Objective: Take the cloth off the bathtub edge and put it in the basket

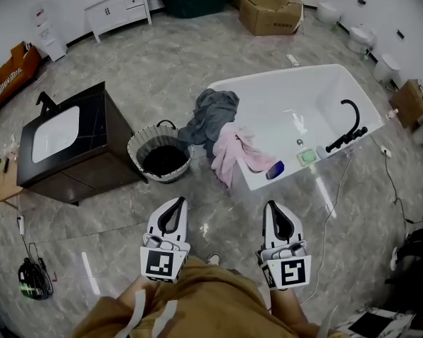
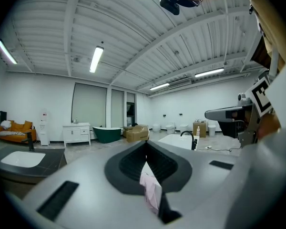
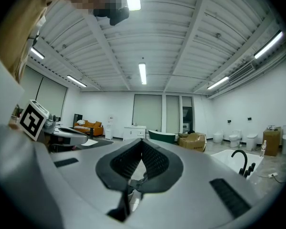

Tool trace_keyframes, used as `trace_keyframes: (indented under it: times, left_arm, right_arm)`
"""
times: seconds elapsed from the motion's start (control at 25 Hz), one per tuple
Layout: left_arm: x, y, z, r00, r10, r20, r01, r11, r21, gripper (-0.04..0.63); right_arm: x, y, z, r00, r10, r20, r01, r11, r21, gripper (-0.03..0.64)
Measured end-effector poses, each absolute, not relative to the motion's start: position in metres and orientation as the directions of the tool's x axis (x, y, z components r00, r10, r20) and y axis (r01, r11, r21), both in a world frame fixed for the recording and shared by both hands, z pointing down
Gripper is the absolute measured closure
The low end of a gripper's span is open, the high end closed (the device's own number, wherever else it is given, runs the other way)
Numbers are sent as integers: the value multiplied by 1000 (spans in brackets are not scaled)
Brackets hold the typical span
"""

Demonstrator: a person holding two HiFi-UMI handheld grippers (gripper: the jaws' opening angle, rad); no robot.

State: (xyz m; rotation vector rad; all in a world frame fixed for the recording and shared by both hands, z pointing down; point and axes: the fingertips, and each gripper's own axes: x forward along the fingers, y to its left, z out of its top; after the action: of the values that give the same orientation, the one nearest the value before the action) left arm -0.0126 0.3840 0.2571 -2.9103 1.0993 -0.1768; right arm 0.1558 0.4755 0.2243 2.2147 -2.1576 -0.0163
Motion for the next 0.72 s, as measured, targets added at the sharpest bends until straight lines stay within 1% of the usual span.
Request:
trace_keyframes:
  times: [0.16, 0.36, 0.48, 0.6, 0.72]
  left_arm:
    - [-9, 374, 265, 740, -664, 110, -660, -748, -67, 592]
    - [0, 342, 273, 753, -646, 126, -646, -762, -50, 592]
    - [11, 313, 281, 768, -625, 139, -626, -778, -44, 592]
    - [23, 277, 281, 793, -596, 126, -594, -802, -56, 592]
    - [33, 236, 285, 805, -576, 144, -580, -815, -18, 592]
  right_arm:
    - [161, 466, 224, 18, -1000, 24, -999, -16, 49, 614]
    - [171, 440, 229, 46, -998, 32, -998, -45, 51, 614]
    - [181, 411, 233, 72, -996, 55, -996, -69, 49, 614]
    - [187, 374, 232, 84, -994, 75, -995, -80, 57, 614]
    - [197, 336, 225, 108, -991, 79, -992, -102, 77, 614]
